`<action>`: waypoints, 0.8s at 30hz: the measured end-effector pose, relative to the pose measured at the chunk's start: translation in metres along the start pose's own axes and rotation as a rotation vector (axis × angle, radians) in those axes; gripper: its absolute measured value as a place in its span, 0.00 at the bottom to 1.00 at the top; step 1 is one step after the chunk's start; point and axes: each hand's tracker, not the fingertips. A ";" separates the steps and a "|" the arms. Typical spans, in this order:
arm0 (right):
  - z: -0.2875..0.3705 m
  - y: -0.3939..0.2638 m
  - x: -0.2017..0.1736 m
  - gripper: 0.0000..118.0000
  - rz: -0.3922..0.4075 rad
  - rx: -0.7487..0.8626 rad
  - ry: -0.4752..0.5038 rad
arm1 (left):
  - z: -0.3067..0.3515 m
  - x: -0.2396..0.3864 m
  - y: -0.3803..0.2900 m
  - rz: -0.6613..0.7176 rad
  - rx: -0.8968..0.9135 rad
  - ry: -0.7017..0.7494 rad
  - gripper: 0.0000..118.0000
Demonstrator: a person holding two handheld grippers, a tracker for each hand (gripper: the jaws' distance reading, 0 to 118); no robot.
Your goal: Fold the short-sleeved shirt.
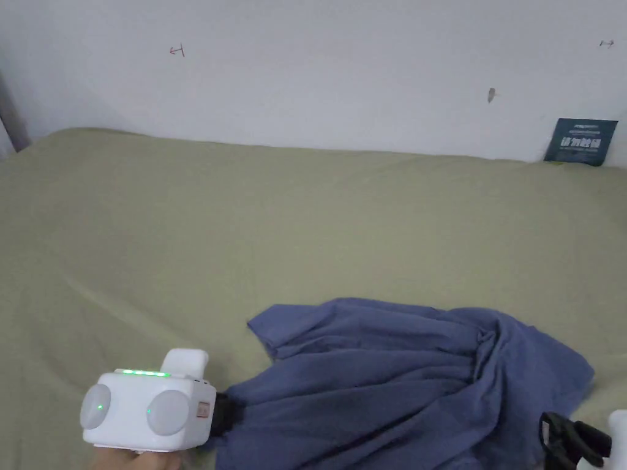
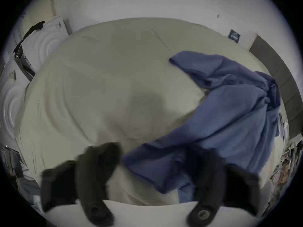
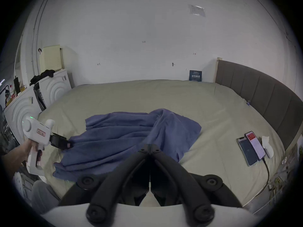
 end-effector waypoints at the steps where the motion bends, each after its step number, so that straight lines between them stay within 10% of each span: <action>1: -0.004 0.000 0.009 0.02 -0.011 -0.015 -0.007 | 0.005 0.001 0.003 0.006 0.008 -0.042 0.27; 2: -0.007 0.000 0.016 0.02 -0.015 -0.024 -0.009 | 0.005 0.001 0.004 0.038 0.014 -0.123 0.03; 16: -0.155 0.054 0.168 0.03 -0.053 -0.239 -0.127 | -0.001 0.007 0.005 0.002 -0.016 -0.047 0.03; 18: -0.187 0.060 0.179 0.27 -0.088 -0.302 -0.085 | -0.001 0.007 0.005 0.009 -0.017 -0.046 0.03; 20: -0.215 0.060 0.184 0.78 -0.088 -0.382 -0.070 | -0.003 0.007 0.005 0.008 -0.019 -0.045 0.03; 24: -0.253 0.049 0.178 0.83 -0.017 -0.491 -0.079 | -0.006 0.005 0.006 0.015 -0.025 -0.049 0.03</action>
